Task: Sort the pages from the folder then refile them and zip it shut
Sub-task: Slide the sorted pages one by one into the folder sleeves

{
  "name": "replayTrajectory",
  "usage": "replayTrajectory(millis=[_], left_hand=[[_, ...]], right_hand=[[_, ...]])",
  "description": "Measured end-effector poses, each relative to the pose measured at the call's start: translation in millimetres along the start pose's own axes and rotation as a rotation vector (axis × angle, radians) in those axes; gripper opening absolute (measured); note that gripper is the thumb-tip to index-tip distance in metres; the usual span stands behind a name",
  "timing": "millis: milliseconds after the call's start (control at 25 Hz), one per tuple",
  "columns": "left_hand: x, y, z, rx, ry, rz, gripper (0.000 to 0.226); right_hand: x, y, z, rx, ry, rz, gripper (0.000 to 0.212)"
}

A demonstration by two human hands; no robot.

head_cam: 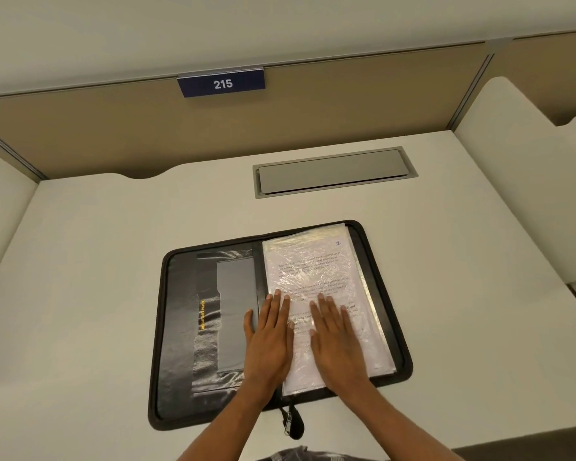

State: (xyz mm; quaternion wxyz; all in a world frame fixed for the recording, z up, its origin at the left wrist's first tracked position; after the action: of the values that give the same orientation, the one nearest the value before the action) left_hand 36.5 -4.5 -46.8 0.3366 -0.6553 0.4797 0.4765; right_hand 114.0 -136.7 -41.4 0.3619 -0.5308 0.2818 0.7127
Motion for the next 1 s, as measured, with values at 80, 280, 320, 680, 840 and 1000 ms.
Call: replayTrajectory(millis=[80, 280, 320, 680, 840, 1000], left_hand=[[1.2, -0.7, -0.4, 0.004, -0.009, -0.006, 0.058], [0.7, -0.2, -0.3, 0.010, 0.008, -0.013, 0.058], [0.2, 0.3, -0.6, 0.011, 0.015, -0.017, 0.058], [-14.6, 13.4, 26.7, -0.129, 0.108, -0.110, 0.064], [-41.5, 36.5, 78.0, -0.398, 0.104, -0.227, 0.060], [-62.9, 70.3, 134.4, -0.668, 0.082, -0.235, 0.070]], right_hand=[[-7.6, 3.9, -28.1, 0.063, 0.007, -0.046, 0.060], [-20.4, 17.1, -61.0, 0.210, 0.018, -0.075, 0.062], [-21.3, 18.7, -62.8, 0.225, 0.007, -0.072, 0.063], [-22.3, 20.2, -62.5, 0.210, -0.060, -0.067, 0.064], [-23.2, 19.3, -62.6, 0.202, -0.010, -0.055, 0.063], [-22.4, 20.8, -60.5, 0.210, 0.006, -0.062, 0.064]])
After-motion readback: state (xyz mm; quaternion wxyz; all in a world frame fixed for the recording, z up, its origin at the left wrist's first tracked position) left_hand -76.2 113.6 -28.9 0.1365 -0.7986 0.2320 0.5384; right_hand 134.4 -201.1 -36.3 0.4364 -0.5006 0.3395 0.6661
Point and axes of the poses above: each hand's wrist, its own y-axis away from the middle knuckle, its own x-axis out of the palm, z = x × y, the point moved 7 cm from there along -y, towards the middle knuckle, and after that the axes turned 10 degrees about x, right-handed, at the moved point
